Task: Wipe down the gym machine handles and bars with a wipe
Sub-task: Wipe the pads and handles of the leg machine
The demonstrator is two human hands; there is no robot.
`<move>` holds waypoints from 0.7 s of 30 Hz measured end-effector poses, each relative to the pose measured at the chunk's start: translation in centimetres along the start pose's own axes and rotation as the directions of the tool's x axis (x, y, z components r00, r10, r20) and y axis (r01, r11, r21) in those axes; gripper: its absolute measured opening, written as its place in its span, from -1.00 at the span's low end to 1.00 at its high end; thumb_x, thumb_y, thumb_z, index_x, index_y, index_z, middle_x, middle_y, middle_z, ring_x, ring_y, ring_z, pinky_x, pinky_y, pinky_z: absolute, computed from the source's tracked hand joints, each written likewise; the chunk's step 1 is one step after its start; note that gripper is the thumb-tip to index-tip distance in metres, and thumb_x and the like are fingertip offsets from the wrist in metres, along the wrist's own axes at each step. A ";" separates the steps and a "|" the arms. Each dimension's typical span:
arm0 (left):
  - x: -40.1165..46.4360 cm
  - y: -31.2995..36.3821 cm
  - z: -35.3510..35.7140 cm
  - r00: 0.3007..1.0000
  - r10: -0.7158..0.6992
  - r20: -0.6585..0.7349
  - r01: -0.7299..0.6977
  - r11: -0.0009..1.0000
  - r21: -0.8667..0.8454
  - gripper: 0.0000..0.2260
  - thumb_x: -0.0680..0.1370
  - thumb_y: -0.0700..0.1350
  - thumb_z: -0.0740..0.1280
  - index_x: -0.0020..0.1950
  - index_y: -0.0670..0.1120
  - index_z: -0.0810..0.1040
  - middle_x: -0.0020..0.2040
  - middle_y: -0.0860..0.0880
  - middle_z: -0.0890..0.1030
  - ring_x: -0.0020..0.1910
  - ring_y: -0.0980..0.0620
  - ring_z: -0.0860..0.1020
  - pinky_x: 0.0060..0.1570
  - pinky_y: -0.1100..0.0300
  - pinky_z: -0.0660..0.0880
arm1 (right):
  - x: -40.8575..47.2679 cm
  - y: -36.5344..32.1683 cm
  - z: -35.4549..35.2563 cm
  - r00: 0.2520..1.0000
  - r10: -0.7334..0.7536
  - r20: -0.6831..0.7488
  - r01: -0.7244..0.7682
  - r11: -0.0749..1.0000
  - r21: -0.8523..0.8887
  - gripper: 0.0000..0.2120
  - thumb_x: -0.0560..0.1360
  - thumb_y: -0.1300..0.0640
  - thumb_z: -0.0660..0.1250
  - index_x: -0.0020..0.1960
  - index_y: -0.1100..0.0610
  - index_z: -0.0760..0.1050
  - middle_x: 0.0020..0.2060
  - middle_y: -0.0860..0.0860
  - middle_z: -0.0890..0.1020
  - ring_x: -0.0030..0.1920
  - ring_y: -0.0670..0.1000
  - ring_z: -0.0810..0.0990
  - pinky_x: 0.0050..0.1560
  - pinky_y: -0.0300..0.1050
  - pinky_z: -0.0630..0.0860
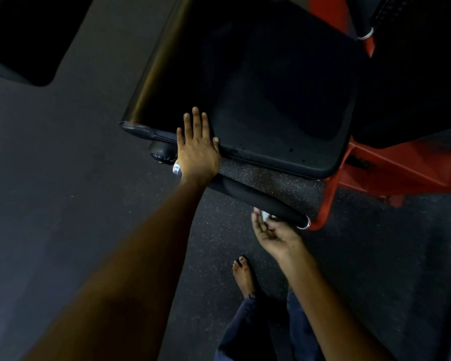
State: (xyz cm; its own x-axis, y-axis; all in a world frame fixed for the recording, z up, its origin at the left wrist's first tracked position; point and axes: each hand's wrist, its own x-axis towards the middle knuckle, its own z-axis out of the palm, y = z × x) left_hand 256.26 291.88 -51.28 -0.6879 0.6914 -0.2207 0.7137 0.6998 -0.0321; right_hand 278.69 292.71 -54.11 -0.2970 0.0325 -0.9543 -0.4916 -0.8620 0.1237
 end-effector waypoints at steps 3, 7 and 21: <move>0.1 -0.9 -0.9 0.997 0.071 0.005 -0.070 0.997 -0.034 -0.49 0.69 0.00 -0.04 0.59 -0.12 -0.09 0.60 -0.10 -0.15 0.57 -0.08 -0.16 0.53 -0.02 -0.09 | -0.9 -0.2 0.4 0.998 0.059 0.019 -0.061 0.991 0.117 -0.74 0.56 0.40 0.09 0.19 0.38 0.44 0.03 0.31 0.58 -0.01 0.21 0.58 -0.02 0.03 0.52; 1.2 -5.9 -2.7 0.994 0.086 -0.066 -0.091 0.993 -0.070 -0.55 0.69 -0.07 0.02 0.59 -0.05 0.06 0.60 -0.06 -0.03 0.58 -0.05 -0.08 0.51 -0.04 -0.07 | -0.6 -0.1 0.6 0.996 -0.037 -0.078 0.060 0.946 0.318 -0.74 0.57 0.37 0.12 0.23 0.31 0.42 0.18 0.17 0.53 0.21 0.11 0.51 0.19 -0.13 0.47; 1.1 -9.8 0.1 0.986 0.143 -0.087 -0.144 0.990 -0.008 -0.48 0.69 0.00 0.00 0.59 -0.07 -0.12 0.60 -0.08 -0.14 0.57 -0.12 -0.19 0.48 -0.06 -0.25 | -1.9 9.9 7.8 0.996 -0.023 0.087 0.009 0.987 0.160 -0.81 0.57 0.38 0.09 0.02 0.24 0.45 -0.14 0.16 0.55 -0.12 0.04 0.56 0.01 -0.13 0.50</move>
State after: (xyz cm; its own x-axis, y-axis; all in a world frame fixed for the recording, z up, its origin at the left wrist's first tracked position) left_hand 248.50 285.76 -51.35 -0.5880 0.7971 -0.1378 0.8041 0.5944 0.0075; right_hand 268.01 288.02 -48.90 -0.3554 0.0964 -0.9297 -0.6186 -0.7699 0.1567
